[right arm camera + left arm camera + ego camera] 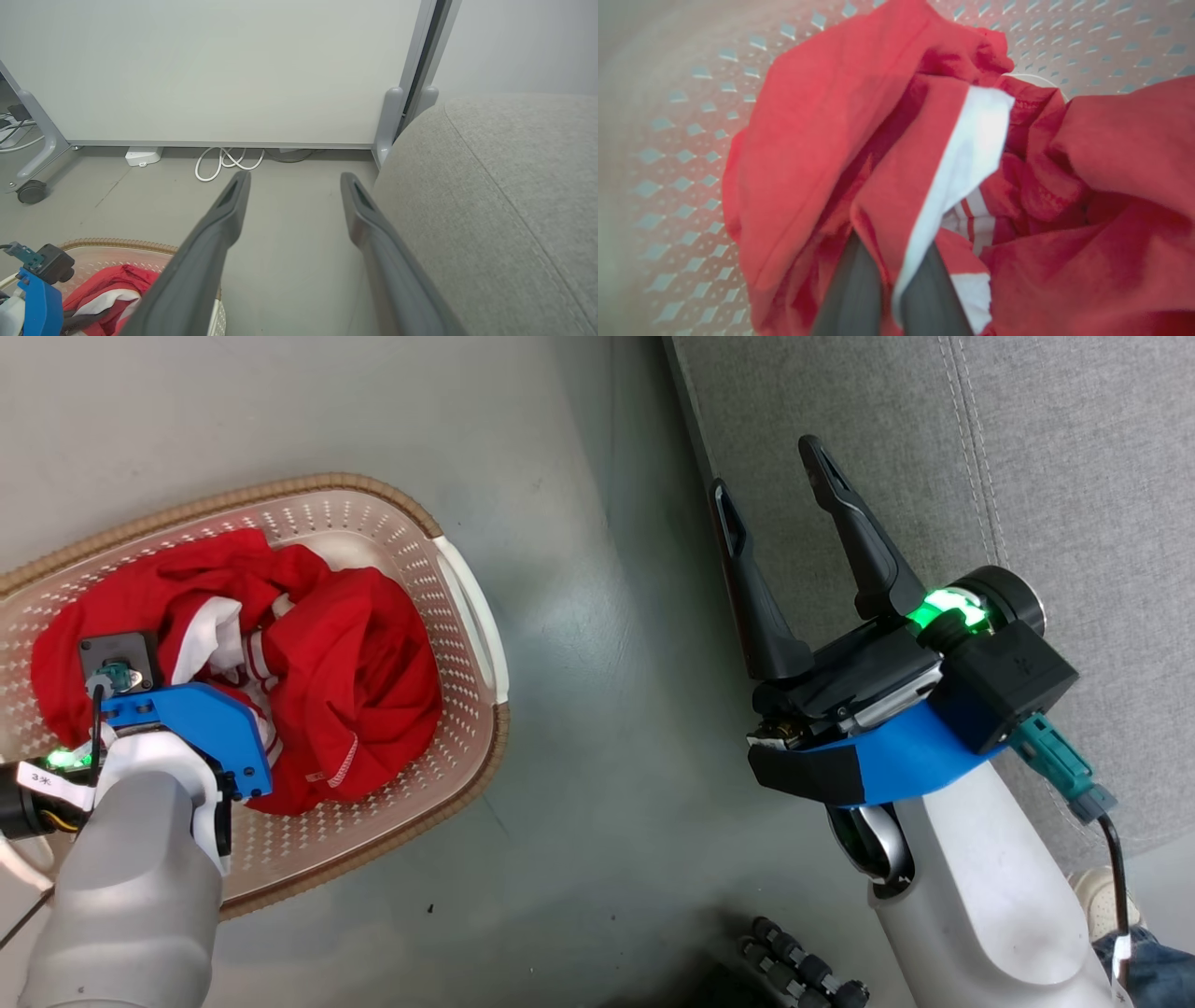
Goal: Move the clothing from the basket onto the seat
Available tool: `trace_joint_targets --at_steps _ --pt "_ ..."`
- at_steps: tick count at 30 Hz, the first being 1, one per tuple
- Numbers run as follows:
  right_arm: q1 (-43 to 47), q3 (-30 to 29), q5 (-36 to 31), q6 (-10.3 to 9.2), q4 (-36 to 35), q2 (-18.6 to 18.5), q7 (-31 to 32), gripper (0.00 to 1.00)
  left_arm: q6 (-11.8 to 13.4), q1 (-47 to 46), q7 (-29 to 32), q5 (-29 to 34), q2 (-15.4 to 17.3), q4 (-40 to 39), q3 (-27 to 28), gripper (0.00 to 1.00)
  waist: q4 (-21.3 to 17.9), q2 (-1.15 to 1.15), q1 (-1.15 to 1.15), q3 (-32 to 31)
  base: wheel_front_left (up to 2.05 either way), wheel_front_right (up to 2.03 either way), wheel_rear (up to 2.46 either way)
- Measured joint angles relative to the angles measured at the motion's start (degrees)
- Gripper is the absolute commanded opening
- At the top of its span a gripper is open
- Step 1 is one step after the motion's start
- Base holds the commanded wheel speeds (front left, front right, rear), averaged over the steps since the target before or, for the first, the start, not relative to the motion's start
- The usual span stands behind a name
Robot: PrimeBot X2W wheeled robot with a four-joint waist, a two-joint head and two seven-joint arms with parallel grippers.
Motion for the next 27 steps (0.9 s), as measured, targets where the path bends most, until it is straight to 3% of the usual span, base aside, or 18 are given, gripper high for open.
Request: trace_joint_targets --at_steps 9,20,27 --pt "0.4 -0.55 -1.65 0.0 2.38 0.0 -0.01 1.0 -1.56 0.38 -1.11 -1.71 -2.88 1.46 -0.23 0.0 1.89 0.0 0.0 -3.93 0.0 0.0 0.0" --pt "4.92 0.65 -3.33 0.01 8.92 0.08 0.09 1.0 -8.82 5.13 -4.77 -2.59 -7.44 2.32 -3.49 0.0 6.49 0.0 -0.01 -18.26 0.0 0.0 0.0" --pt "11.52 -1.56 -4.67 0.01 10.79 0.08 2.36 1.0 -13.62 9.41 -6.46 -6.03 -7.97 -0.26 -7.98 0.0 10.07 0.0 -0.02 -30.04 0.0 0.0 0.0"
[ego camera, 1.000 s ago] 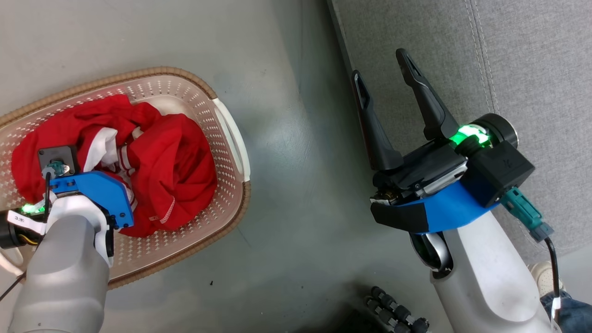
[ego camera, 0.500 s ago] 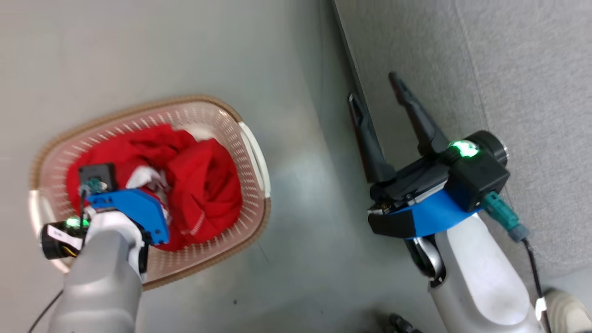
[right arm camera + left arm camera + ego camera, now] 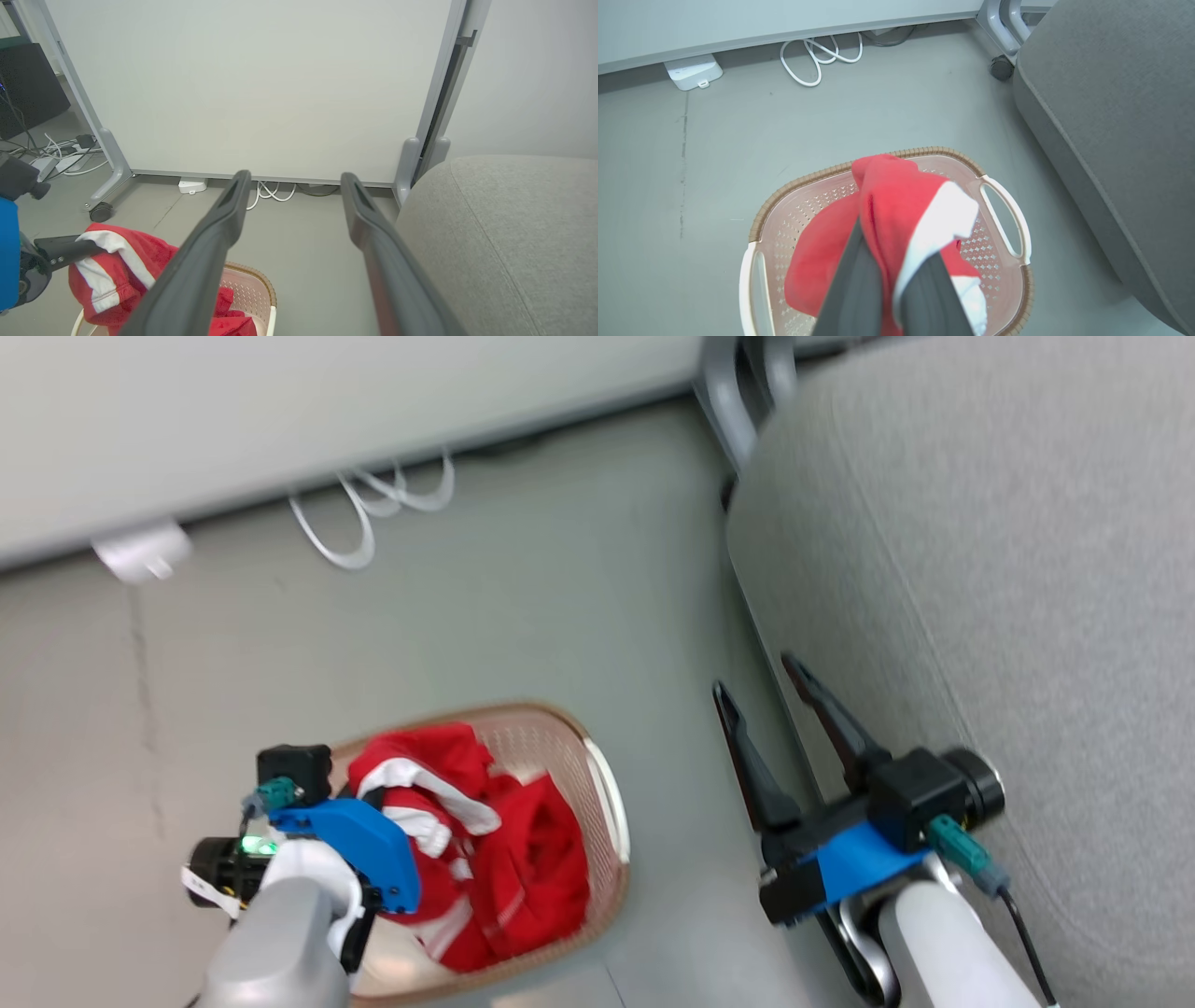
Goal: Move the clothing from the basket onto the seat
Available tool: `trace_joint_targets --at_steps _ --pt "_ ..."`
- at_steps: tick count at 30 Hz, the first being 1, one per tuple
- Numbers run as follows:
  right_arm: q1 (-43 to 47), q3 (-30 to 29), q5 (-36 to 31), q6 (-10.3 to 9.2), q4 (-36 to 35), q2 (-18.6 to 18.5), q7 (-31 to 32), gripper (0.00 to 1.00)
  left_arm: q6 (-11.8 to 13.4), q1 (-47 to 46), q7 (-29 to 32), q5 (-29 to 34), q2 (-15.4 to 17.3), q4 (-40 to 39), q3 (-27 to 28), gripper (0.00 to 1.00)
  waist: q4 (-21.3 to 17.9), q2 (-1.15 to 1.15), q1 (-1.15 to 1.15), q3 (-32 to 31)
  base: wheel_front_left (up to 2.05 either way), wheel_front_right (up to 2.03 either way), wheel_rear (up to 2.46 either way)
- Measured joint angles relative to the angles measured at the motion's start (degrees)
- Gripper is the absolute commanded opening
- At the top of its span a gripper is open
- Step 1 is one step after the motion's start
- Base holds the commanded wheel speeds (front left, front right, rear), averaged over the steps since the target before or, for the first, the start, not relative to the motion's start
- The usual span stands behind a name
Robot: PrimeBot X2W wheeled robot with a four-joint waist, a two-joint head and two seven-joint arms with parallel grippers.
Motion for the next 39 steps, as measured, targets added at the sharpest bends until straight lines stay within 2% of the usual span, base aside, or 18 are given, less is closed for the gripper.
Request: trace_joint_targets --at_steps 5,10,15,19,27,39 --pt "4.88 -1.63 -0.45 0.0 -0.48 0.0 1.86 1.0 -1.12 3.74 0.73 -7.71 -0.07 -7.17 -7.61 0.0 2.59 0.0 -0.01 -7.8 0.0 0.0 0.0" --pt "9.09 -2.92 -0.96 0.0 -2.15 0.0 3.58 1.0 -1.13 5.56 2.53 -14.24 -0.13 -14.93 -15.49 0.0 5.07 0.0 -0.01 -14.1 0.0 0.0 0.0" --pt "11.48 -3.74 -1.42 -0.01 -3.75 -0.01 4.88 1.0 0.25 5.0 4.48 -18.52 -0.18 -22.17 -22.32 0.0 7.42 0.0 0.0 -18.16 0.0 0.0 0.0" --pt "12.28 -4.03 -1.42 -0.01 -4.72 -0.01 5.54 1.0 1.99 2.96 4.94 -22.77 -0.16 -27.71 -25.98 0.0 8.85 0.0 0.01 -19.94 0.0 0.0 0.0" --pt "13.5 -4.01 -1.41 0.0 -5.49 -0.01 6.08 1.0 5.57 -2.19 6.49 -29.52 -0.19 -33.96 -33.46 0.0 10.01 0.0 0.02 -20.94 0.0 0.0 0.0" --pt "13.99 -4.2 -1.79 -0.01 -5.98 -0.01 6.59 1.0 9.06 -7.12 5.86 -36.77 -0.19 -36.23 -42.45 0.0 10.06 0.0 0.02 -20.96 0.0 0.0 0.0"
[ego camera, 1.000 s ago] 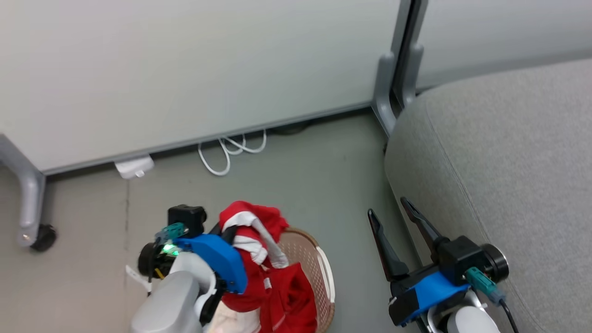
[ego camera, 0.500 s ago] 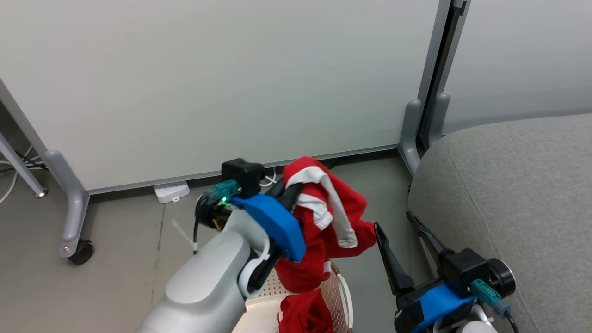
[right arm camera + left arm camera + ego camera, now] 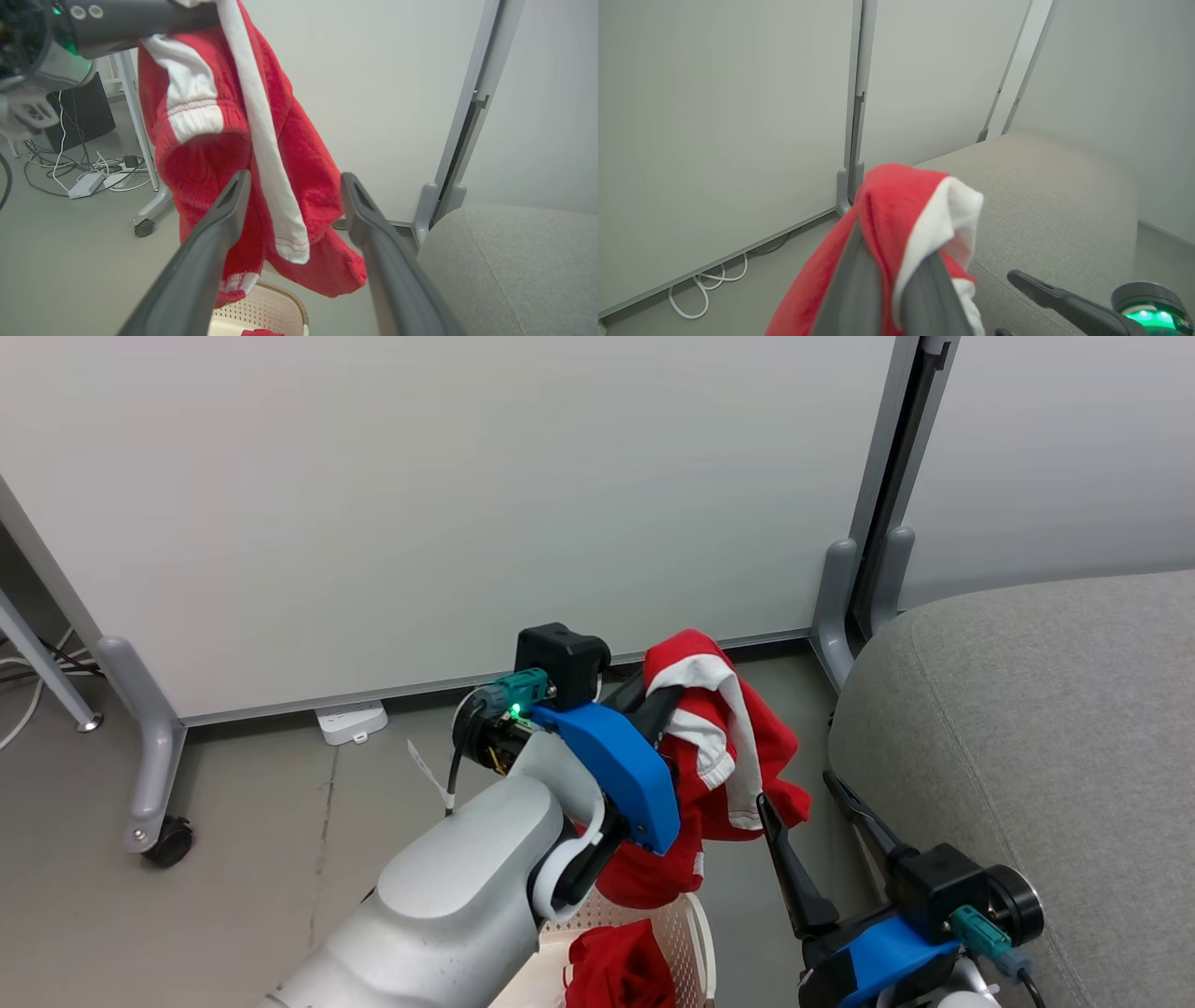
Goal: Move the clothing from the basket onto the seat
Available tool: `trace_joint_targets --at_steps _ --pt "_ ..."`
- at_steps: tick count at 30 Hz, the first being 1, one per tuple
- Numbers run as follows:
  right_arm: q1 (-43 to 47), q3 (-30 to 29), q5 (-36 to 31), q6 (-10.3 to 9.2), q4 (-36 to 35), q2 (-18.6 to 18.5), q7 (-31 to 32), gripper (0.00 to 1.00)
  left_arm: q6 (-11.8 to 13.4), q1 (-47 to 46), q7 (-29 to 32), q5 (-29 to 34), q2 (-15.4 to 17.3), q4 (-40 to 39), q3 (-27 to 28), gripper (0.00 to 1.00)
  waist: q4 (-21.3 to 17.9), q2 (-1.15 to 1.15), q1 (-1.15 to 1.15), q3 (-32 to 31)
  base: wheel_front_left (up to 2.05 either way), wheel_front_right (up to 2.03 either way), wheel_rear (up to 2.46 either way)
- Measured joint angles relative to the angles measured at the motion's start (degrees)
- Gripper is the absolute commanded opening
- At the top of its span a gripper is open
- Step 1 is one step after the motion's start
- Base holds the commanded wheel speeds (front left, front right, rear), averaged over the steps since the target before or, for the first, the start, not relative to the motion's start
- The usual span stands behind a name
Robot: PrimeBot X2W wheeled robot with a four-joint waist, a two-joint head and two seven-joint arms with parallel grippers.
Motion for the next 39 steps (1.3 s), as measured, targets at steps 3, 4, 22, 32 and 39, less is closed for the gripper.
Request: trace_joint_targets --at_steps 3,4,22,32,39 --pt "0.0 -0.1 -0.08 0.0 -0.08 0.0 0.03 1.0 0.42 -0.25 -0.79 -1.24 0.02 0.38 -1.53 0.0 -0.06 0.0 0.0 0.07 0.0 0.0 0.0" --pt "0.0 -0.14 -0.14 0.0 -0.08 0.0 0.05 1.0 0.43 -0.34 -1.02 -1.69 0.03 0.57 -1.99 0.0 -0.08 0.0 0.0 0.09 0.0 0.0 0.0" --pt "-10.93 4.6 -0.15 0.0 12.58 -0.01 -0.07 1.0 1.16 -4.09 -3.53 -7.46 0.02 1.45 -8.35 0.0 0.02 0.0 0.0 0.58 0.0 0.0 0.0" --pt "-21.58 10.77 4.52 0.01 24.41 -0.02 -3.26 0.58 1.48 -5.32 -4.52 -9.89 0.02 1.66 -11.0 0.0 0.18 0.0 0.0 1.16 0.0 0.0 0.0" --pt "-23.88 12.13 6.37 0.01 29.2 -0.02 -5.22 0.0 1.67 -5.84 -5.1 -10.87 0.03 2.22 -12.11 0.0 0.27 0.0 0.0 1.28 0.0 0.0 0.0"
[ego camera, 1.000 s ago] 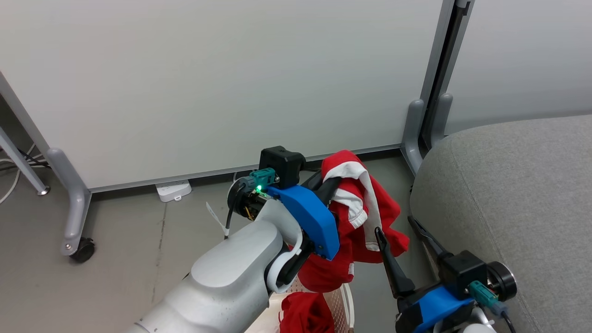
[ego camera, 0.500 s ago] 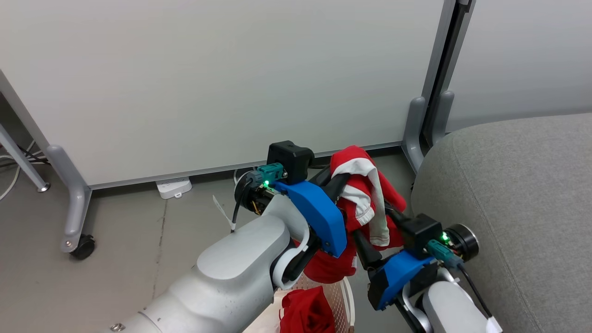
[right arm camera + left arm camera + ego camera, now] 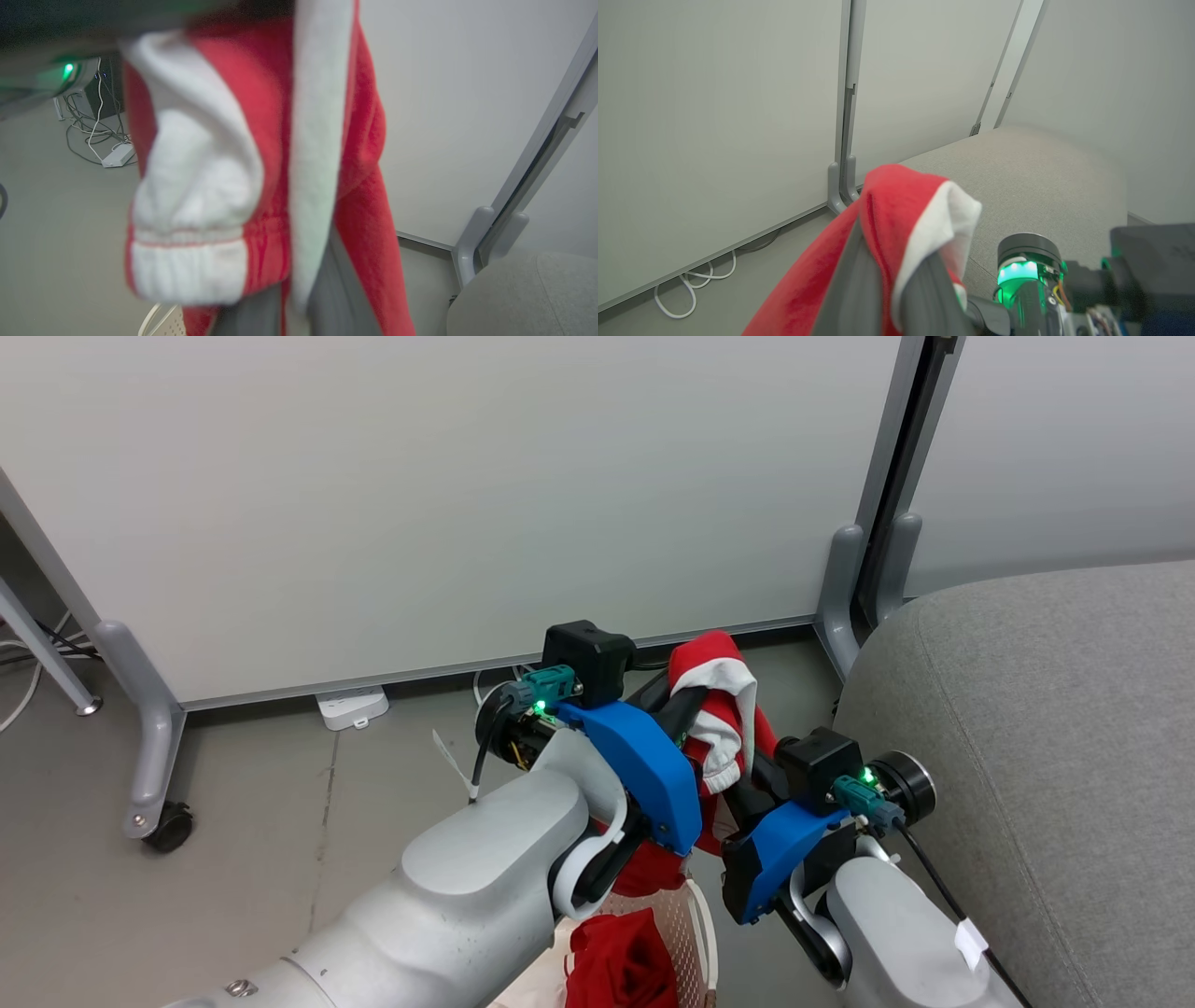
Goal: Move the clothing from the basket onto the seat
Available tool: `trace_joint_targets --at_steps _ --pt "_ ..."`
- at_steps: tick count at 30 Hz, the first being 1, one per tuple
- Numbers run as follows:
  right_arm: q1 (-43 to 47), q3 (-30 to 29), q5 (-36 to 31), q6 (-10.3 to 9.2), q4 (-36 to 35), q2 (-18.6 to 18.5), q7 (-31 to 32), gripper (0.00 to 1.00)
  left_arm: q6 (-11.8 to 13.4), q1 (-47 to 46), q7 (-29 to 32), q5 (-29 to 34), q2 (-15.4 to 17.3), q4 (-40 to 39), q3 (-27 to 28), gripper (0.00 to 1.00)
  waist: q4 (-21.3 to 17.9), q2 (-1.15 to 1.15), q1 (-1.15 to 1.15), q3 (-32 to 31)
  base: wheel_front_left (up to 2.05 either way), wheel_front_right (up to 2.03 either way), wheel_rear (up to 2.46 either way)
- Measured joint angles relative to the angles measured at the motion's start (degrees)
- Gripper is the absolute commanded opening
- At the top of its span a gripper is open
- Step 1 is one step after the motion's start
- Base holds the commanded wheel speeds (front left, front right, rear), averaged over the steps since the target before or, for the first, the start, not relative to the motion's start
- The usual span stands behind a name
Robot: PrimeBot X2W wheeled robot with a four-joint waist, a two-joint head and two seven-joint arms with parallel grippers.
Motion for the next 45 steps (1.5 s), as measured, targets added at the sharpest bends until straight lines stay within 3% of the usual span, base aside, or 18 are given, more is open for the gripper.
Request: trace_joint_targets --at_steps 22,24,25,31,36,45 --pt "-1.1 1.22 0.69 0.0 3.79 0.01 -1.9 0.0 0.32 -0.75 -1.38 -1.11 -0.01 1.59 -2.37 0.0 -0.78 0.0 0.0 -0.52 0.0 0.0 0.0" --pt "-1.09 1.23 0.69 0.0 3.82 0.01 -1.9 0.0 0.19 -0.75 -1.42 -0.88 -0.01 1.66 -2.55 0.5 -0.89 0.0 0.0 -0.55 0.0 0.0 0.0" --pt "-1.09 1.26 0.75 0.0 3.82 0.01 -1.91 0.0 0.03 -0.75 -1.49 -0.4 -0.01 1.68 -2.6 1.0 -0.99 0.0 -0.01 -0.56 0.0 0.0 0.0" --pt "-1.12 0.38 0.57 -0.01 3.69 -0.03 -2.0 0.0 0.43 3.61 -2.15 7.31 0.73 -1.8 2.74 1.0 -1.69 0.0 -0.01 -0.64 0.0 0.0 0.0" --pt "-1.13 -1.23 -1.15 0.0 3.93 -0.01 -2.38 0.0 0.64 12.91 -2.2 16.19 3.74 -8.64 9.43 1.0 -1.67 0.0 -0.01 -0.48 0.0 0.0 0.0" --pt "-1.07 -4.19 -3.14 0.0 3.77 -0.02 -2.4 0.0 -2.54 27.53 -2.22 30.72 7.43 -17.34 21.4 1.0 -0.83 0.0 -0.01 0.44 0.0 0.0 0.0"
